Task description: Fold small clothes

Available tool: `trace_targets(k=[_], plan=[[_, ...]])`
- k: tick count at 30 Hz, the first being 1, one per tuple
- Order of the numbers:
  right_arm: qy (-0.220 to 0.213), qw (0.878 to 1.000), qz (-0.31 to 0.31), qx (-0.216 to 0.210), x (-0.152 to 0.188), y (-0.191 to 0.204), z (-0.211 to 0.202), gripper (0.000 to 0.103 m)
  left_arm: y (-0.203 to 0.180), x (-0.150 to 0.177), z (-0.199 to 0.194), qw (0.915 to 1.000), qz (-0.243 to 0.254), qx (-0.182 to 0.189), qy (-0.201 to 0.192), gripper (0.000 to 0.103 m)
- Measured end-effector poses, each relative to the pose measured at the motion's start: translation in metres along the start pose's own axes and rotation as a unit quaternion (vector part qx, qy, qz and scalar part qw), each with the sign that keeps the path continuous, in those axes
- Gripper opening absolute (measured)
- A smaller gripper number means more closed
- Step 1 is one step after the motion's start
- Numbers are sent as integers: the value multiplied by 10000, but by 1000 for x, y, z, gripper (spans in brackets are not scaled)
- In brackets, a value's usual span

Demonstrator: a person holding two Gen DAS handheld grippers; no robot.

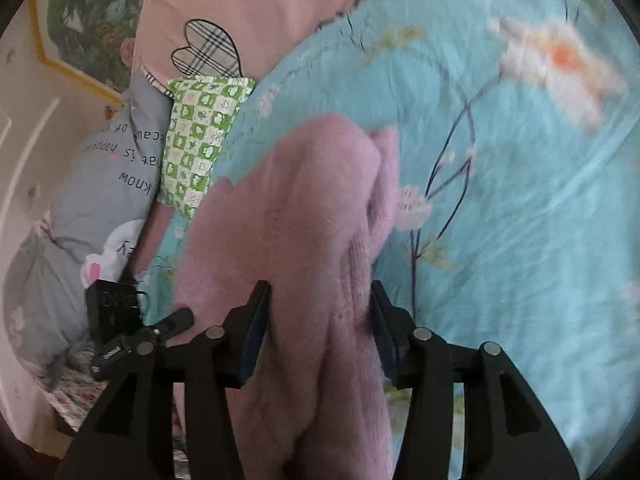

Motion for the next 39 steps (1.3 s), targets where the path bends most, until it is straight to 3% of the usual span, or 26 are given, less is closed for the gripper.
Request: trace_targets(k=[2,5,7,10,11,13,14,15,18,20,21,24,30,33,35,39], plan=[[-307,9989,-198,289,-7,10,-19,50,-8,-5,-22,9994,250,-137,-201,57],[-830,9944,-598,246,-20,36,-40,50,-29,-22,-42,9972,562,183,-464,56],[-700,9945,-779,61,-25,55,-32,46,-49,-34,-40,9948,804,328,-528,56],[-186,9964,-812,-129,-29,71,9,34,-56,-50,-4,9938,1091,9,-226,53],[-74,9974,-719,-25,-31,66,24,33,-45,-55,14,9951,972,-158,-71,50],[20,9971,-561,505,-38,47,49,30,-16,-60,41,9967,622,-459,263,29],[74,9967,-496,638,-41,37,58,23,3,-61,56,9958,419,-666,460,23],[106,9945,-478,928,-45,24,70,6,12,-62,62,9958,351,-691,490,15],[-1,9968,-171,786,-57,2,79,0,14,-72,59,9962,286,-698,438,11],[-79,9939,-305,1057,-65,3,75,0,1,-70,43,9961,438,-704,290,13],[-152,9927,-351,1142,-67,7,67,0,-6,-67,33,9963,512,-641,247,17],[-384,9958,-316,774,-58,24,31,4,-30,-40,-6,9950,870,-486,77,18],[-492,9934,-958,400,3,71,-37,5,-62,29,-70,9934,1136,-125,-34,18],[-356,9932,-1040,387,40,77,-48,5,-73,63,-76,9931,1174,13,45,18],[-252,9930,-1086,389,56,77,-47,5,-70,81,-77,9933,1146,-113,100,18],[-125,9915,-988,842,73,58,-40,5,-53,101,-62,9941,984,-229,396,18]])
Point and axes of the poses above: each gripper's, at about its wrist camera, not at the fingertips, and z roughly the way its jaws point, y to its left, x to its underside, the point moved 2 cm from there along z, roughly the way its jaws point, and after that the axes turned 5 degrees about -y, right-handed, at the moved point
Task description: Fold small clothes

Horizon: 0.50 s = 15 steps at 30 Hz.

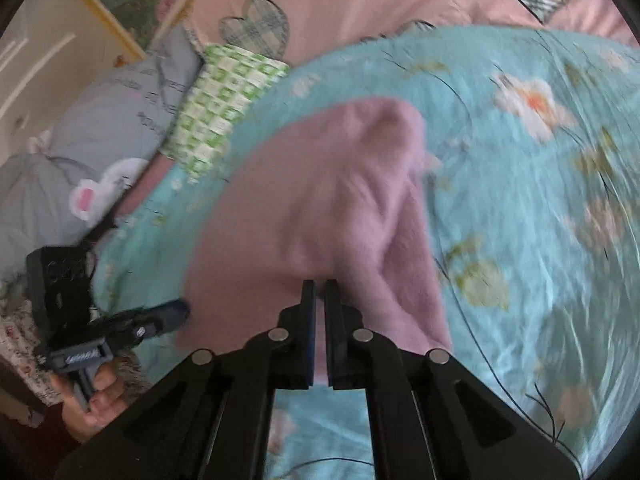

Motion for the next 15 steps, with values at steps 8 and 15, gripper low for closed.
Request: trace_targets(k=[8,15], plan=[[29,9970,477,604,24,-40,6,0,17,20,13,9998,-152,12,144,16],[42,9962,634,593,35,-42,-2,0,5,25,7,9995,138,-278,103,21]])
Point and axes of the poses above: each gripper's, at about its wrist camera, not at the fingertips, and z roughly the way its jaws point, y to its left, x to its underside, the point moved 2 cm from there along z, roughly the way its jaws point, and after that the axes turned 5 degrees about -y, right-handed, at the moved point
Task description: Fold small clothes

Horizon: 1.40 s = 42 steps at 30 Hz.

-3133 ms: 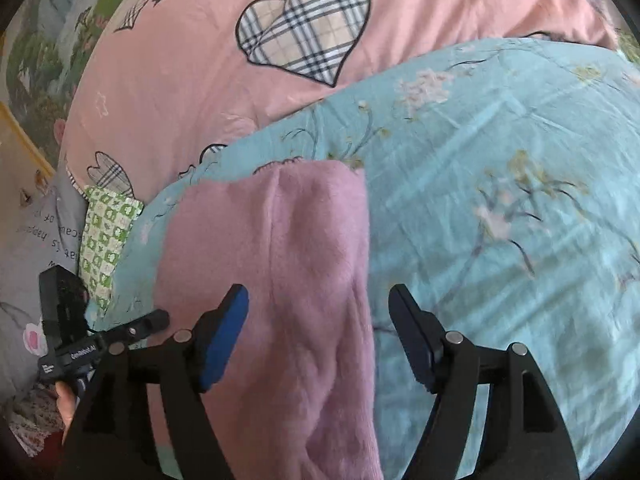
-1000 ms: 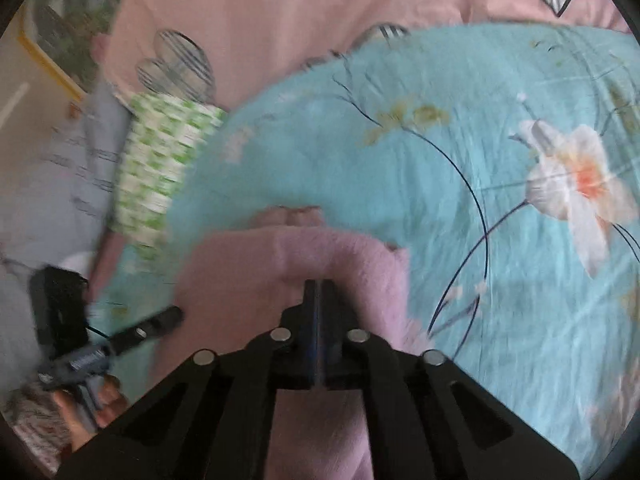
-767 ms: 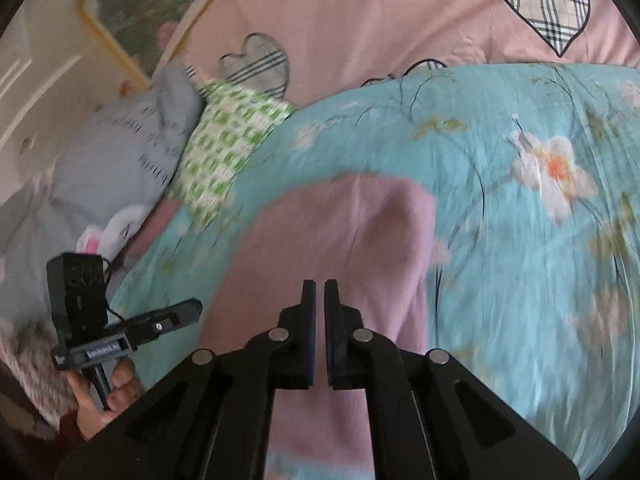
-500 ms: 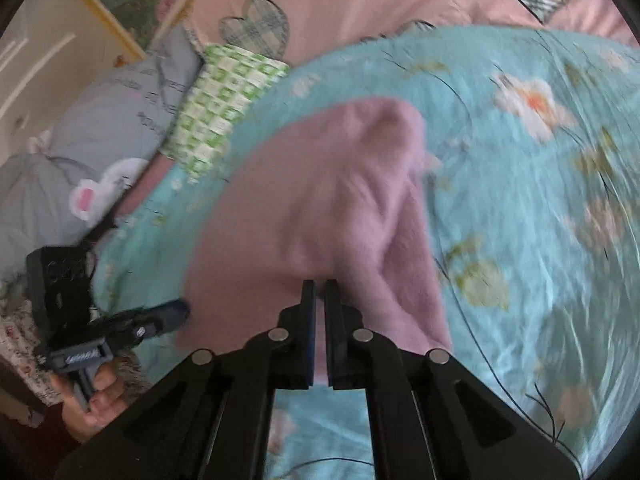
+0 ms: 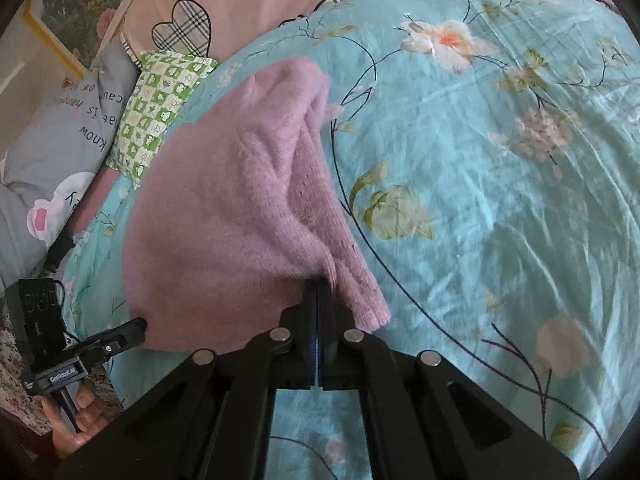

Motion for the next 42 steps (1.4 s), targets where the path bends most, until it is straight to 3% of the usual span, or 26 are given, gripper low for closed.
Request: trace_targets(k=[3,9,13,17,21,24,28,29,33,42], plan=[[-10,9997,220,-59,4,-6,-4,0,0,2,-1,10000,-89,8,-5,28],[-63,9998,157,39,13,-3,-13,0,-3,4,-5,9998,-96,-179,-20,30],[-409,9989,-240,-52,11,16,-35,3,-16,-3,-27,9987,122,-340,-353,53],[-714,9966,-336,-246,-3,34,-49,3,-16,-22,-43,9968,72,-356,-713,54],[-745,9950,-572,-338,-23,58,-33,3,-6,-50,-27,9904,15,-1139,-787,55],[-760,9954,-517,-263,-36,57,-10,3,9,-62,-6,9891,-200,-1332,-597,54],[-203,9981,-466,346,-38,32,36,0,14,-60,31,9906,-118,-1366,3,58],[-311,9979,-431,358,-37,25,38,0,12,-58,37,9900,-38,-1405,78,58],[-369,9983,-345,290,-38,28,28,0,-2,-57,21,9876,173,-1544,-223,56],[-732,9957,-560,-122,-15,53,-32,5,-27,-23,-23,9882,153,-1360,-692,62]])
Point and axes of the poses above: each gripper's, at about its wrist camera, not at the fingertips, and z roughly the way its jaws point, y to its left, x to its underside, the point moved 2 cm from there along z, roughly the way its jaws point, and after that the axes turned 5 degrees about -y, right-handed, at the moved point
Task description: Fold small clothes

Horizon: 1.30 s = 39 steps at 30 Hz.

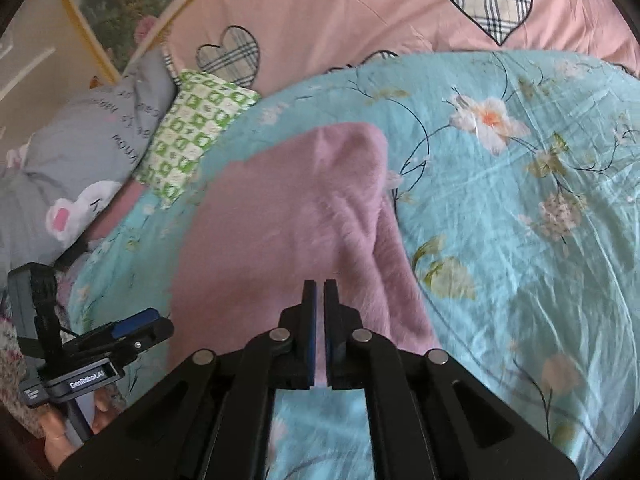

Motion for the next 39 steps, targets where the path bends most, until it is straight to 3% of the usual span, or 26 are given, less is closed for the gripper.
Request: trace_targets(k=[3,7,11,13,16,19,30,35,37,39], plan=[[11,9999,-116,-7,11,4,-12,13,-3,11,-18,9998,24,-61,-192,68],[-14,10000,-33,-7,29,0,-25,45,-3,33,-38,9990,2,-250,-360,78],[-69,9997,-225,-36,52,5,-40,50,-5,62,-51,9978,245,-484,-376,81],[-94,9992,-383,19,66,8,-49,66,-5,75,-57,9958,399,-684,-449,82],[-194,9974,-689,73,89,14,-63,74,-5,93,-70,9894,576,-1138,-691,88],[-293,9948,-973,103,104,18,-73,83,-3,100,-72,9863,687,-1302,-739,94],[-186,9941,-1064,135,113,23,-71,90,-15,104,-76,9779,968,-1657,-831,97],[-382,9907,-1304,77,88,33,-85,93,-13,71,-95,9815,790,-1373,-1072,99],[-533,9867,-1532,63,72,41,-93,103,-15,57,-94,9800,819,-1446,-1090,102],[-682,9839,-1652,36,60,46,-97,103,-17,45,-87,9784,875,-1539,-1063,102]])
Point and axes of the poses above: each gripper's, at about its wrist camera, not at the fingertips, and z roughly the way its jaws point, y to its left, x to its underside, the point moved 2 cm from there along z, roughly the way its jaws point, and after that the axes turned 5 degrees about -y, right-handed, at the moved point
